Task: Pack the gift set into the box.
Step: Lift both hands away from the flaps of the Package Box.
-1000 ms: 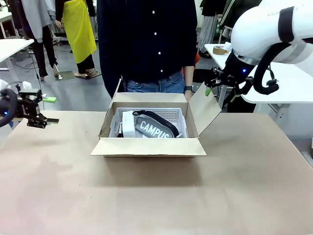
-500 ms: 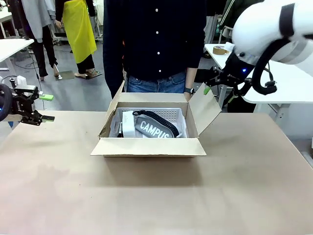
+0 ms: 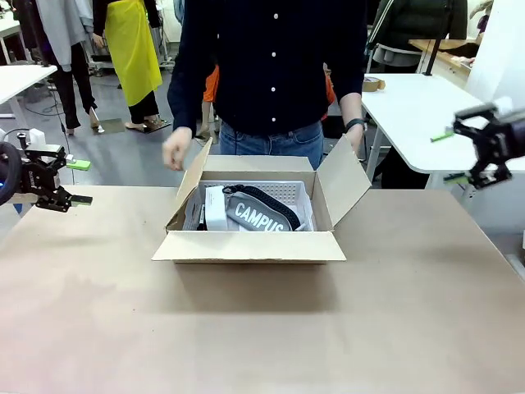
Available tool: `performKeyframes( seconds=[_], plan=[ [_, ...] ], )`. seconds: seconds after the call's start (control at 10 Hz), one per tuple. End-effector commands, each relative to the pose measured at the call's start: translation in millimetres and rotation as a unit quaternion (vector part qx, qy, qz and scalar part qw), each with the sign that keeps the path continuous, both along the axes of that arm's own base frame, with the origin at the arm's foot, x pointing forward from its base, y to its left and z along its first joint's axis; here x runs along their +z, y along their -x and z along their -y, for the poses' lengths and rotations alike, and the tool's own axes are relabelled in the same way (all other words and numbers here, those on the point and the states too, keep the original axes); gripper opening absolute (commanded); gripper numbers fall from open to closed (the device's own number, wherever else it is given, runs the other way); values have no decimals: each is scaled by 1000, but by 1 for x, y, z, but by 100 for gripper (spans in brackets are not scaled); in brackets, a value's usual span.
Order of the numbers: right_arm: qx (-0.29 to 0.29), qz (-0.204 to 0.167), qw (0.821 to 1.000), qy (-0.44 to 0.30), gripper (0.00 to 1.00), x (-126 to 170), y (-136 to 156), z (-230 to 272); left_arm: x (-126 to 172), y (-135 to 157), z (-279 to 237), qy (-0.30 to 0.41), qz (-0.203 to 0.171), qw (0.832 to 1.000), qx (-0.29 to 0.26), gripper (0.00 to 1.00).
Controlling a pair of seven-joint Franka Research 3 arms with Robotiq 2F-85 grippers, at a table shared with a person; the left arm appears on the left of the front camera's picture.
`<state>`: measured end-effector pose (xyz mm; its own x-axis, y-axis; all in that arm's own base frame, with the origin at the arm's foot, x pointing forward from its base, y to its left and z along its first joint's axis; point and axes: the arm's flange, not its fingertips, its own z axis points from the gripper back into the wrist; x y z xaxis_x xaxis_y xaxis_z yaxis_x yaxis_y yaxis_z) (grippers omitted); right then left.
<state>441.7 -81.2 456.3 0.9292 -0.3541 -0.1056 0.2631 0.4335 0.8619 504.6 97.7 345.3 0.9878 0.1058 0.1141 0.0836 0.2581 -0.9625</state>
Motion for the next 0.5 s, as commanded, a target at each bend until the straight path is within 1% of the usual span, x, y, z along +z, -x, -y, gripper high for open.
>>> performKeyframes(
  seconds=[0.0, 0.1, 0.4],
  plan=[
    [-119, -120, 986, -4, 100, -52, -12, 20, 1, 3, 2, -2, 2, 1000, 1, 100],
    [0, 0, 1000, 0, 100, 0, 0, 0, 1, 3, 2, -2, 2, 1000, 1, 100],
    [0, 0, 1000, 0, 100, 0, 0, 0, 1, 3, 2, -2, 2, 1000, 1, 100]
  ],
)
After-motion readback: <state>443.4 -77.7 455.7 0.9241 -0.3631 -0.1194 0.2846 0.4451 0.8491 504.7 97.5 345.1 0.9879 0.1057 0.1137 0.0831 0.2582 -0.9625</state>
